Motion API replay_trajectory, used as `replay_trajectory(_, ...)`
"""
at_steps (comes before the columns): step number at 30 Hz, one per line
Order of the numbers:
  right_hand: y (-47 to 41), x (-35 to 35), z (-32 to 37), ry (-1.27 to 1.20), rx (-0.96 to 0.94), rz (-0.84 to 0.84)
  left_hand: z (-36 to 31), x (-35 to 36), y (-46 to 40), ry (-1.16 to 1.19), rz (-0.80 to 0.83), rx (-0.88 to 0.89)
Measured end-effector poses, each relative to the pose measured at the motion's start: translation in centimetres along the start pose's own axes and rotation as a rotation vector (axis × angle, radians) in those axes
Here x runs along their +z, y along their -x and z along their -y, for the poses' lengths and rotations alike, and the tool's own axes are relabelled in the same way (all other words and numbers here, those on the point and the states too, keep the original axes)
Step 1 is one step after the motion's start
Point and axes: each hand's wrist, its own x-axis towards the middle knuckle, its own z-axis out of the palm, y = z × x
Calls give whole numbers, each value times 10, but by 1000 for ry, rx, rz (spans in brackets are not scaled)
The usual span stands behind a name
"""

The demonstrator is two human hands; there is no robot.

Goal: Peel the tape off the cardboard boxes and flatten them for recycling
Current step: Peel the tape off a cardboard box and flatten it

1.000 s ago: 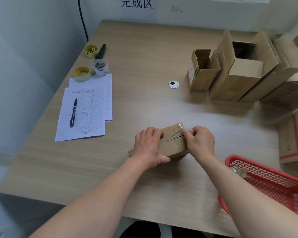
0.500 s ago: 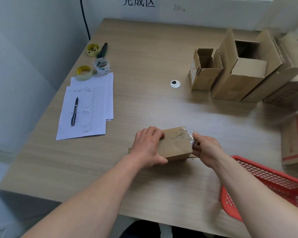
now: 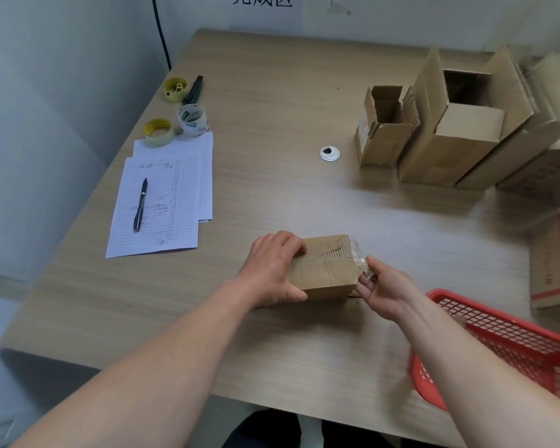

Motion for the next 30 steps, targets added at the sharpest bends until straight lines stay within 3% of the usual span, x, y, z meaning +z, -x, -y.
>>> replay_trajectory(10, 11, -4, 6, -17, -9, -8, -1, 3, 4, -29, -2, 4)
replay_trajectory(12, 9, -5, 9, 226, -58, -131, -1, 3, 4, -33, -3, 4)
replay_trajectory(15, 5, -4, 13, 632, -304, -428, -3, 3, 6, -46, -5, 7)
replay_trajectory(17, 5, -4, 17, 756, -469, -533, -4, 5, 8, -50, -13, 4)
replay_trajectory(20, -1, 0, 18, 592, -518, -514, -3, 7, 11, -46, -49, -17)
replay_trajectory(25, -2, 9, 17, 117, -322, -262, -2, 7, 16, -35, -73, -31)
replay_trajectory(30, 6, 22, 17, 130, -186, -139, -1, 9, 14, -38, -77, -25)
